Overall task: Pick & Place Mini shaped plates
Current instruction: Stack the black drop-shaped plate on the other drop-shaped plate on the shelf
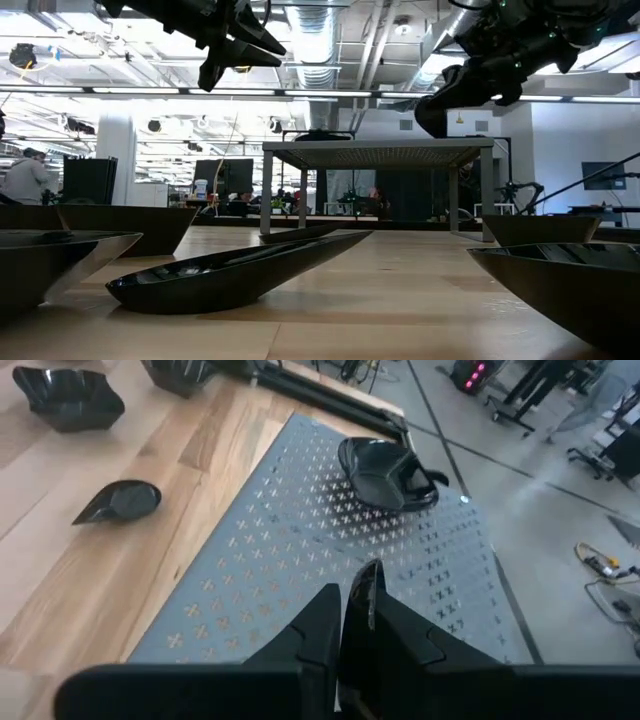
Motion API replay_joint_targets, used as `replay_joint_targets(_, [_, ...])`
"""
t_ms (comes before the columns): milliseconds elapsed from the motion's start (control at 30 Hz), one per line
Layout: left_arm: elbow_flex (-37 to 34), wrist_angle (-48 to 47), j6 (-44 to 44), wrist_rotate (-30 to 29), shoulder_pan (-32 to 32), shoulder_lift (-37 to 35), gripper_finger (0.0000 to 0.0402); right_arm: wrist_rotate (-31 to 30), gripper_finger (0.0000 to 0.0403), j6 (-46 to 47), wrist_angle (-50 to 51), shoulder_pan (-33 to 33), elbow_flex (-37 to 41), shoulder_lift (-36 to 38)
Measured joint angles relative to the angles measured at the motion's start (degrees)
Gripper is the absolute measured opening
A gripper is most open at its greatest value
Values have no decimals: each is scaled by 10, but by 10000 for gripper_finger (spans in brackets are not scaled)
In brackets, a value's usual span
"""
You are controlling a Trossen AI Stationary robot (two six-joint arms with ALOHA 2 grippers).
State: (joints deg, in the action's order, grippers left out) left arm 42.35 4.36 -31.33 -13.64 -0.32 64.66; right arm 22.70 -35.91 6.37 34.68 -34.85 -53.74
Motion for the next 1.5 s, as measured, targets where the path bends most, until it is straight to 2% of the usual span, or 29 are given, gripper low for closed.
replay_joint_targets(367, [0,0,-2,0,0,0,80,0,95,0,7,-1,0,0])
replay_joint_targets(600, [0,0,-2,0,0,0,80,0,98,3,32,-3,0,0])
replay_joint_targets(900, [0,0,-2,0,0,0,80,-8,121,125,32,-66,-25,0])
replay_joint_targets(967, [0,0,-2,0,0,0,80,-41,130,169,31,-94,-29,-7])
replay_joint_targets(1167, [0,0,-2,0,0,0,80,-234,145,225,49,-191,-36,-57])
replay_joint_targets(1367, [0,0,-2,0,0,0,80,-387,158,234,159,-254,-123,-131])
replay_joint_targets(1500, [0,0,-2,0,0,0,80,-427,164,249,224,-264,-194,-184])
